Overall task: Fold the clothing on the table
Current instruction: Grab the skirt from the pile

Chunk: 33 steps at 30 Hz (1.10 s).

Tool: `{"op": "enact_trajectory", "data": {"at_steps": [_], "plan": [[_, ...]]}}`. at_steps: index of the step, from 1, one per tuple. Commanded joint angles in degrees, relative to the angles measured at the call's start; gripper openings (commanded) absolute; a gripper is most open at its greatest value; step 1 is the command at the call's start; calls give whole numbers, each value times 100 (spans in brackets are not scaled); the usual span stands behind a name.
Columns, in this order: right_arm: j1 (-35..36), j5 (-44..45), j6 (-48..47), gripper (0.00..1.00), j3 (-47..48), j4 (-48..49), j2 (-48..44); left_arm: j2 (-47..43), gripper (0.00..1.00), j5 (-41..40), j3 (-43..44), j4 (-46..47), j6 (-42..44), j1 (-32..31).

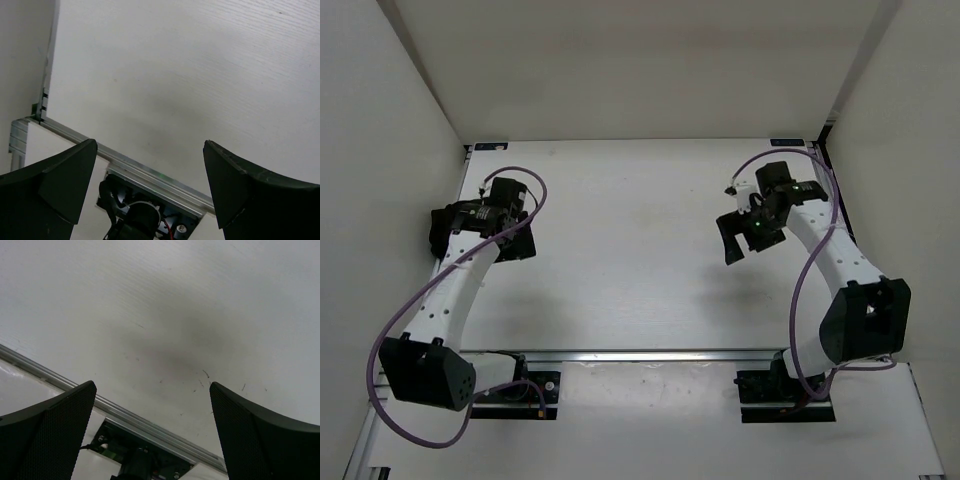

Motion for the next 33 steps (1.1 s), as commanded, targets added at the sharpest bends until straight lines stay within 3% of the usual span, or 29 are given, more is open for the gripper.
{"op": "enact_trajectory", "data": {"at_steps": [1, 3, 7, 10, 11, 12, 13, 14, 22, 29, 33], "plan": [[415, 333, -13, 99, 48, 262, 59, -112, 99, -811, 301, -22, -93, -68], [372, 124, 39, 99, 259, 254, 77, -253, 99, -1171, 266, 4, -76, -15], [-23, -563, -101, 99, 357, 105, 15, -534, 99, -840, -233, 1028, 337, 413], [-199, -687, -154, 99, -90, 306, -292, -518, 99, -164, -506, 2039, 452, 1334], [-269, -652, -189, 99, -335, 393, -475, -422, 98, 404, -612, 2226, 443, 1678], [-313, -643, -154, 99, -564, 525, -703, -360, 95, 679, -656, 2506, 278, 1734], [-357, -686, -145, 99, -862, 709, -810, -81, 97, 708, -726, 2657, 258, 1752], [-523, -773, -128, 99, -1370, 1024, -1342, 758, 99, 299, -605, 2685, 432, 1386], [-542, -651, -198, 100, -2192, 1493, -2454, 2398, 98, -399, 204, 3176, 777, 794], [-1595, -1283, -66, 100, -1289, 993, -1946, 3911, 99, -812, 1408, 3133, 495, 899], [-1738, -969, -189, 99, -1033, 939, -1638, 4465, 99, -953, 1769, 2835, 250, 873]]}}
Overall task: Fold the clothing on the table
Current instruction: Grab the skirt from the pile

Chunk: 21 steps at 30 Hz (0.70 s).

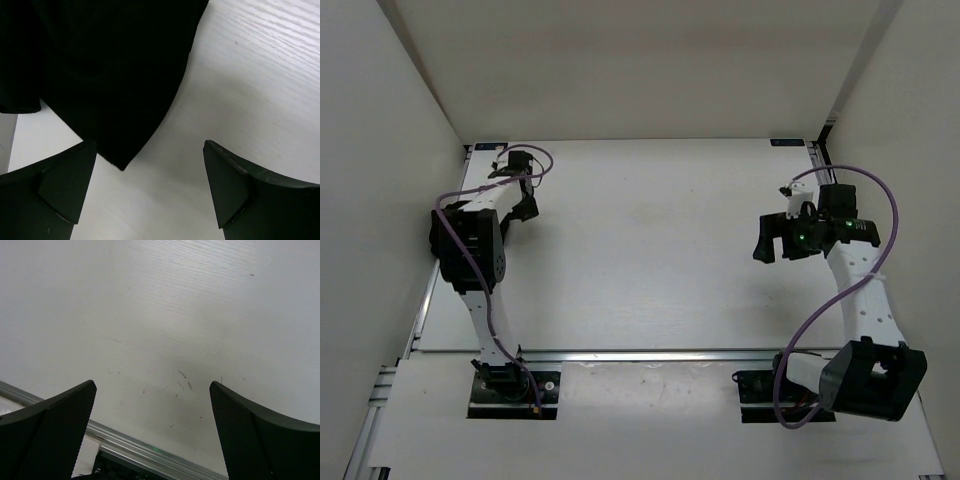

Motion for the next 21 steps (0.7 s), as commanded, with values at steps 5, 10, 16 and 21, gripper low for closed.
{"op": "enact_trajectory", "data": {"at_steps": [5, 10, 16, 21], "plan": [[55, 97, -76, 100, 614, -97, 309, 255, 91, -488, -133, -204, -332, -59], [126, 194, -41, 99, 817, -71, 467, 369, 71, -337, -424, -318, -482, 82], [-243, 115, -93, 99, 958, -18, 678, 211, 2, -346, -757, -309, -535, 82], [-218, 141, -233, 99, 809, 9, 643, -78, 0, 39, -934, -300, -456, 214]]}}
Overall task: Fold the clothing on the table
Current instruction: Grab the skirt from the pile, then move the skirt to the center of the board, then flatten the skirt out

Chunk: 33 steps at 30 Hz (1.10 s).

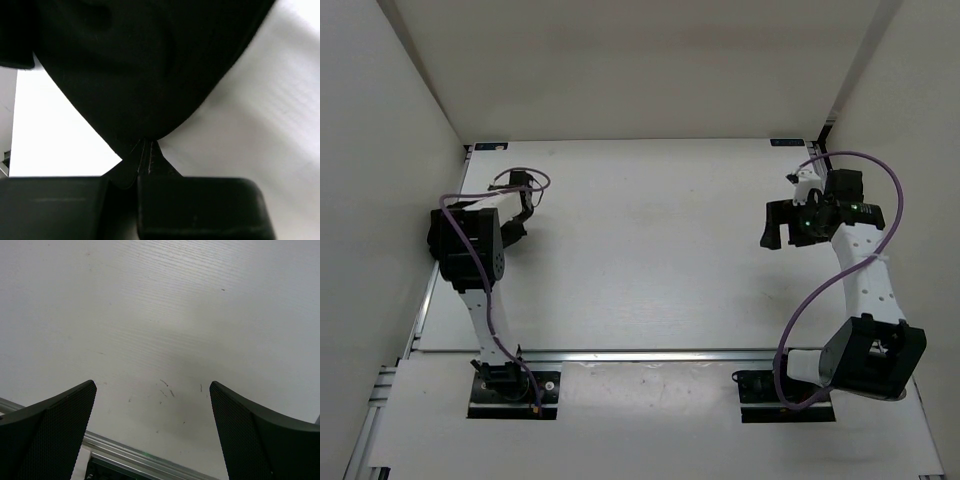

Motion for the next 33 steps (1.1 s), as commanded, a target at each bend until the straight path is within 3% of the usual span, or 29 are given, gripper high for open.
{"op": "enact_trajectory", "data": {"at_steps": [1, 5, 8, 12, 14, 17, 20, 22, 24, 25, 27, 29, 33], "plan": [[104, -33, -146, 100, 57, 70, -109, -434, 0, 574, -291, -128, 34, 22], [341, -7, -181, 99, -321, 193, -311, -831, 0, 987, -484, -250, 289, -908], [517, -16, -120, 99, -515, 395, -443, -1024, 0, 1005, -679, -505, 271, -2355], [526, -306, -137, 99, -568, 378, -514, -666, 0, 1225, 57, -1576, 140, -4079], [649, -297, -207, 99, -673, 386, -488, -358, 0, 1775, 523, -2234, 122, -4625], [790, -262, -418, 99, -875, 518, -549, -312, 0, 2918, 921, -2509, 79, -5180], [974, 19, -428, 99, -1042, 728, -558, -960, 2, 3046, 842, -2422, -369, -5270], [931, -25, -463, 99, -1086, 764, -461, -1734, 24, 2757, 737, -2072, -537, -5261], [904, -121, -393, 100, -1113, 782, -365, -2578, 98, 2500, 492, -1632, -468, -5087], [904, -287, -358, 99, -1104, 756, -294, -3207, 99, 2630, 343, -1248, -354, -4972], [974, -499, -244, 99, -1051, 738, -137, -4194, 98, 3087, -297, -700, -422, -3940], [975, -1058, -111, 100, -850, 694, 92, -4442, 98, 3177, -485, -987, -432, -3180], [887, -1650, 257, 100, -674, 869, 592, -4532, 99, 2370, -713, -1498, 43, -2748]]}}
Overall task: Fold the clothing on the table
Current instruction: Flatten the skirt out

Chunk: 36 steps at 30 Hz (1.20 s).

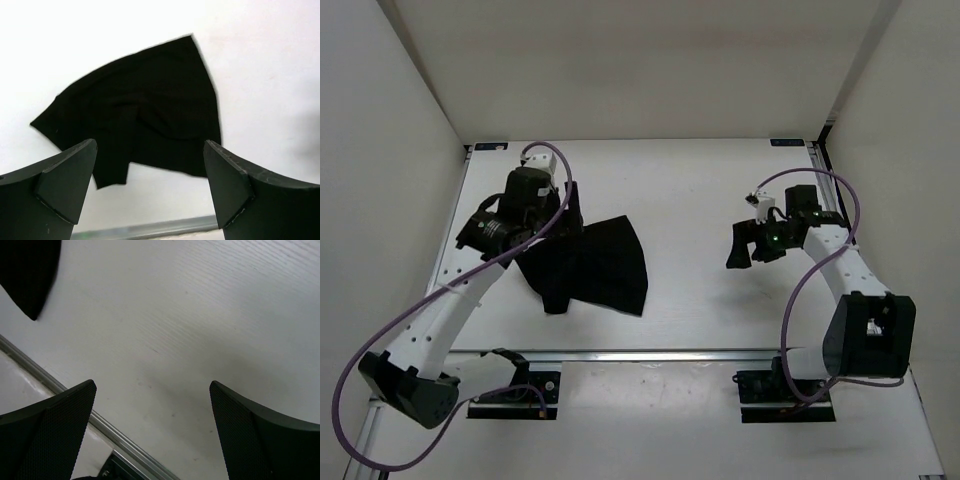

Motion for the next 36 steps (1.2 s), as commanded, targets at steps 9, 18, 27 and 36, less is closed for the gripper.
{"op": "enact_trajectory", "data": {"at_steps": [9, 18, 27, 36], "plan": [[1038, -538, -233, 99, 1408, -80, 864, 1295, 99, -1691, -782, -1021, 294, 1145], [2263, 412, -718, 99, 1478, -1, 680, 1287, 99, -1369, -993, -478, 804, 2280], [1876, 421, -788, 99, 1804, -361, 750, 1410, 99, -410, -1706, 992, 664, 2536], [1674, 579, -710, 98, 1594, -450, 530, 1770, 76, -111, -1732, 1703, 584, 2210]]}}
